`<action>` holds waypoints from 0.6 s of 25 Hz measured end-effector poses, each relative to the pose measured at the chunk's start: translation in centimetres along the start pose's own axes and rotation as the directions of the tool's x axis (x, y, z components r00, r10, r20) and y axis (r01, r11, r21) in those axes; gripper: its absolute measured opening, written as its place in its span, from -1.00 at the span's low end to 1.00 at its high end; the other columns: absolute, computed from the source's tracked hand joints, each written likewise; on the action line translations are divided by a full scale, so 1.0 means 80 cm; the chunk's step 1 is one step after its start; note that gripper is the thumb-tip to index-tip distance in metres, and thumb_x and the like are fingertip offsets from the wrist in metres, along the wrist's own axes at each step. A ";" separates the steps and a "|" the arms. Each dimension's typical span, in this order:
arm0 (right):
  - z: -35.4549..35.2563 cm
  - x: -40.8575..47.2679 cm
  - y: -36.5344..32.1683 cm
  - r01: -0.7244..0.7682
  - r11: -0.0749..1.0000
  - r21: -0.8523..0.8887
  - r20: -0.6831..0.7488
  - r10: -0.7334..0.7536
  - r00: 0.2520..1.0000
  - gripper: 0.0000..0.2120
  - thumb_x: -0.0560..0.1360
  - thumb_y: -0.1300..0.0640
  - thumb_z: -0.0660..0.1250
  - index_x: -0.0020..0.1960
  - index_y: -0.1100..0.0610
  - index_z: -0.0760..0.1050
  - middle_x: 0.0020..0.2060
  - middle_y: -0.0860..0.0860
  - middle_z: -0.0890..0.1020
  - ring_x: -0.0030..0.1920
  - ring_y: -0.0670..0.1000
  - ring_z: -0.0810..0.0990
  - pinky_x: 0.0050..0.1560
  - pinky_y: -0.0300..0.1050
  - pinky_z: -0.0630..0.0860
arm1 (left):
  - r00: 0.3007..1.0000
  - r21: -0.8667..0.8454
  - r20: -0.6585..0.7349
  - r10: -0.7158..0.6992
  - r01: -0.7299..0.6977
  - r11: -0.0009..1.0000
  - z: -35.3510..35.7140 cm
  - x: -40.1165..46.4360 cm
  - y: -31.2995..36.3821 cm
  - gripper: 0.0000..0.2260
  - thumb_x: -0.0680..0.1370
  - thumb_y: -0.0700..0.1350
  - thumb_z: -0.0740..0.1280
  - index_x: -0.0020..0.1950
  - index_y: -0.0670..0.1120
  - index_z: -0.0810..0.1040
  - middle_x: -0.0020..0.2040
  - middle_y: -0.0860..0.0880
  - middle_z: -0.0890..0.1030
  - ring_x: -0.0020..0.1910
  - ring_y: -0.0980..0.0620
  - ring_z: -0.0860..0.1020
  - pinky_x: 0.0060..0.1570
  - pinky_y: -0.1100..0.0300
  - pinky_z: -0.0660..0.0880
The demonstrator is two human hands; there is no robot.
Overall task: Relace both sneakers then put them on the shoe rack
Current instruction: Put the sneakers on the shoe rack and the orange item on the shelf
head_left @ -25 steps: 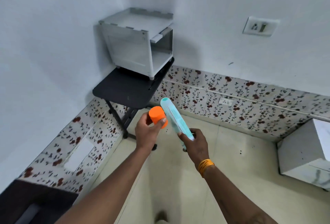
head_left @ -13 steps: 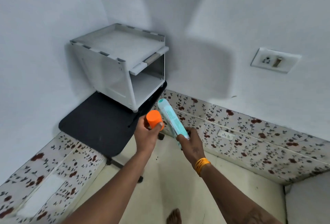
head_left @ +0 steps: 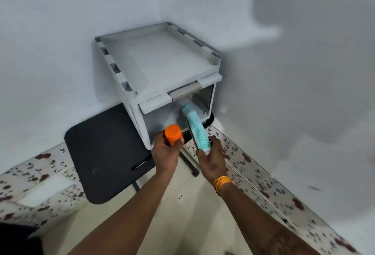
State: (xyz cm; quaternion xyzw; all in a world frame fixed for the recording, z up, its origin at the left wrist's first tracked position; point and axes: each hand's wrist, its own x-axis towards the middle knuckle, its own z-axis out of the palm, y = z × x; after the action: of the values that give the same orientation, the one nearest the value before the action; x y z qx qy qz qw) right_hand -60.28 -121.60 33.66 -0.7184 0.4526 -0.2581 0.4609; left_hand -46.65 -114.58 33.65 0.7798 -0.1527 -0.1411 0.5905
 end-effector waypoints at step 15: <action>0.038 0.198 0.014 0.390 0.913 -0.120 0.190 -0.364 0.912 -0.36 0.40 -0.07 0.54 0.37 0.16 0.46 0.19 0.14 0.51 0.16 0.15 0.55 0.09 -0.08 0.52 | 0.906 0.257 -0.401 0.134 -0.029 0.966 0.101 0.100 -0.037 -0.60 0.47 0.03 0.58 0.25 -0.03 0.61 0.15 -0.03 0.70 0.12 -0.04 0.65 0.22 -0.06 0.58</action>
State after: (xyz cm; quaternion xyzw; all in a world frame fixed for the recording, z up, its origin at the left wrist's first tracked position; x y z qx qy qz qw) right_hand -51.10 -134.58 30.56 -0.8448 0.2845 -0.2465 0.3803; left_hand -42.33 -124.18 28.35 0.8516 -0.0727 0.0729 0.5140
